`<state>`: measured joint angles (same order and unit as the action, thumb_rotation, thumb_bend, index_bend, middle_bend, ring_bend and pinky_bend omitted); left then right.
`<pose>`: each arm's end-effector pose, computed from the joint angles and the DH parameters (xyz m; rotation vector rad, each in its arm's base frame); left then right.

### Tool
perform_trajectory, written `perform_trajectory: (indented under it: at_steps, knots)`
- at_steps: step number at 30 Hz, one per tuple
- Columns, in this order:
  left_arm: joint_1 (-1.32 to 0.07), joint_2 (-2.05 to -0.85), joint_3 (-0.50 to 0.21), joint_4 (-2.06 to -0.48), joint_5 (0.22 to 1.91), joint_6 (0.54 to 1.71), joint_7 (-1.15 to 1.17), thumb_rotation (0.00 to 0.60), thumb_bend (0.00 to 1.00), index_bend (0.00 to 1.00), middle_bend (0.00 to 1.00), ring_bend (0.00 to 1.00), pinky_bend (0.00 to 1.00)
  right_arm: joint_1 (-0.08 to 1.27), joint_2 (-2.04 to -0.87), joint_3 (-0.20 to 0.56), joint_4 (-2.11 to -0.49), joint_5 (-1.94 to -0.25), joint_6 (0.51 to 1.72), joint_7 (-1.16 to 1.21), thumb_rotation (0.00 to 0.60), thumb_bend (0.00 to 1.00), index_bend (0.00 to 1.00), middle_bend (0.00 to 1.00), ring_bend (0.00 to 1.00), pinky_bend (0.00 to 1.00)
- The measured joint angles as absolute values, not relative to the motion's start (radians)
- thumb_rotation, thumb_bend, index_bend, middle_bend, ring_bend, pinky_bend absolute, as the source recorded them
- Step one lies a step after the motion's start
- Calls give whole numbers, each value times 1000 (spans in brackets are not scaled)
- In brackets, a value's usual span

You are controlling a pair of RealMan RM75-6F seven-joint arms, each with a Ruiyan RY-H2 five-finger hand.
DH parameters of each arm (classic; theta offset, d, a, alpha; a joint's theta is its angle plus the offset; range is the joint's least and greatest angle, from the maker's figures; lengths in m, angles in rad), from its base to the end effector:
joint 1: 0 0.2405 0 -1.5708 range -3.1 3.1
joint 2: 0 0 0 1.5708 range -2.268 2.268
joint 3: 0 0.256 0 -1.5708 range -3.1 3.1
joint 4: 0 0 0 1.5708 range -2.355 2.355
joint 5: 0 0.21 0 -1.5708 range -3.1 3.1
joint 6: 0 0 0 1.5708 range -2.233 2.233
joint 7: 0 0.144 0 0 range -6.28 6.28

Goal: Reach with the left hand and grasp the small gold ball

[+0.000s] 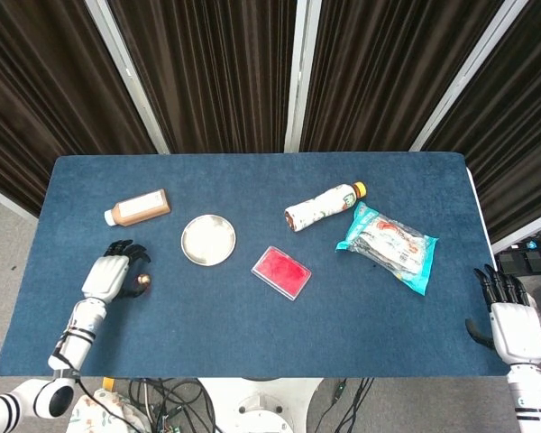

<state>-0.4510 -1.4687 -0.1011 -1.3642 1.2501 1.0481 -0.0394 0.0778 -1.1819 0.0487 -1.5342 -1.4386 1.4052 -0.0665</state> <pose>-0.2757 0.2944 0.0232 -1.5703 -1.2247 -0.9061 -0.3348 -0.1785 0.1390 1.3945 -0.9340 0.7616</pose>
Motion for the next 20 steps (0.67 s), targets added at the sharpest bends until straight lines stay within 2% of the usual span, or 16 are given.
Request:
perform_trajectory:
  at_steps: [5,10,15,20]
  knots:
    - [-445,-1450,-99,-1371,1267,1056,-67,600,156,174,136,32,63,77,-1181,50,-1537,-1439,1409,-68,600,214,0,0,0,0]
    - [-414,-1383,-93,-1428,1293,1117,-68,600,155,171,109,21,64,72,-1175,52,-1540,-1439,1420,-67,600,214,0,0,0,0]
    - [-335,-1325,-71,-1441,1333,1262,-52,600,156,171,100,20,63,64,-1167,48,-1543,-1437,1424,-64,600,214,0,0,0,0]
    - [-230,-1293,-39,-1382,1389,1421,-63,600,156,171,100,20,62,60,-1175,40,-1539,-1441,1424,-65,600,214,0,0,0,0]
